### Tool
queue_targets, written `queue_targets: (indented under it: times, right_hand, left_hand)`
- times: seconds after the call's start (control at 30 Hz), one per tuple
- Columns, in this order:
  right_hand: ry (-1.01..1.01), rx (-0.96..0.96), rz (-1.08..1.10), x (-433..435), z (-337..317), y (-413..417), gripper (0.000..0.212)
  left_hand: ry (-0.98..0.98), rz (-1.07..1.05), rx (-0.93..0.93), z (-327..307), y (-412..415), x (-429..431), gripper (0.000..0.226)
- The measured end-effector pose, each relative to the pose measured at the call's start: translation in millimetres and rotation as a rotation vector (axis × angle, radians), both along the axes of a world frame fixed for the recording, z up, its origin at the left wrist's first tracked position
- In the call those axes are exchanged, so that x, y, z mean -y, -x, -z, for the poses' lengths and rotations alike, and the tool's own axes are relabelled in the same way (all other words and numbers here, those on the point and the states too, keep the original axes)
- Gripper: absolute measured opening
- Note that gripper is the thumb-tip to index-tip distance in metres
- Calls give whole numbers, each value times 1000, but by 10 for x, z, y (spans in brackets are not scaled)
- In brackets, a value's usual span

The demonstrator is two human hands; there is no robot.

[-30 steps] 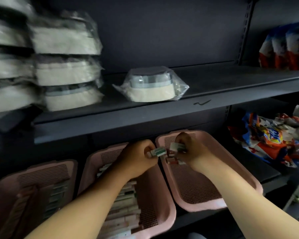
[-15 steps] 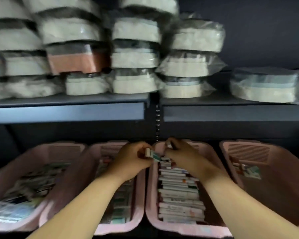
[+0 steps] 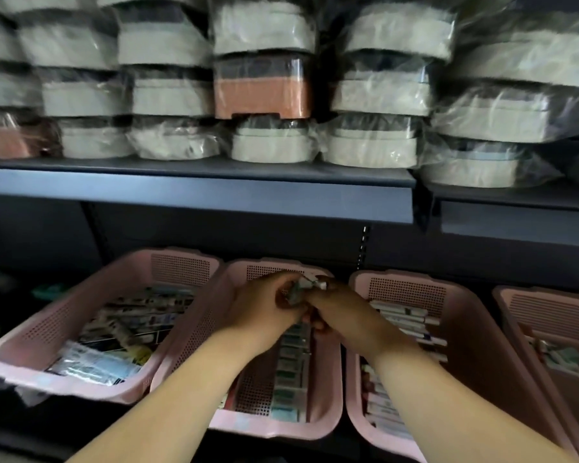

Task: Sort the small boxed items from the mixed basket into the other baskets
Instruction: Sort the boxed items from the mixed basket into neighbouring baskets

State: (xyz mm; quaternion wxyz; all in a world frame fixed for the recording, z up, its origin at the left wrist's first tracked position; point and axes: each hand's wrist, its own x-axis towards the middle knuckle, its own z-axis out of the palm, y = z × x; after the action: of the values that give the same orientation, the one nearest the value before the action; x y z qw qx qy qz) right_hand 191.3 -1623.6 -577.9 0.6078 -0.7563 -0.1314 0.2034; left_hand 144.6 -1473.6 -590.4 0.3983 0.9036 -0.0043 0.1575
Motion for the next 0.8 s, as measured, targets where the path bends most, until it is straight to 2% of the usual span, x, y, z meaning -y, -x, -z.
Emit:
queue_targets:
  times: [0.1,0.17,0.27,0.33,0.43,0.57,0.8]
  right_hand:
    - [-22,-85,-19,-32,30,4,18]
    - [-17,-66,-8,-10,37,-11,20]
    - [77,21,-35,56,54,-68,20]
    - [252,168,-94,90,84,-103,23]
    - [408,363,-110,105,178,-149,33]
    - [444,395,-61,113,270,-181,32]
    - [492,406,-60,100,335,-210,24]
  left_hand:
    - [-86,-18,-9,36,-4,-80,30]
    - [-107,-1,-31,38,11,-135,32]
    - [-158,49,-74,63,68,-182,33]
    - [-223,59,-119,89,117,-188,35]
    - [-326,107,-327,125,220,-170,35]
    - [-479,290,-525,193,325,-72,34]
    - [-633,322,-588,309,336,36,27]
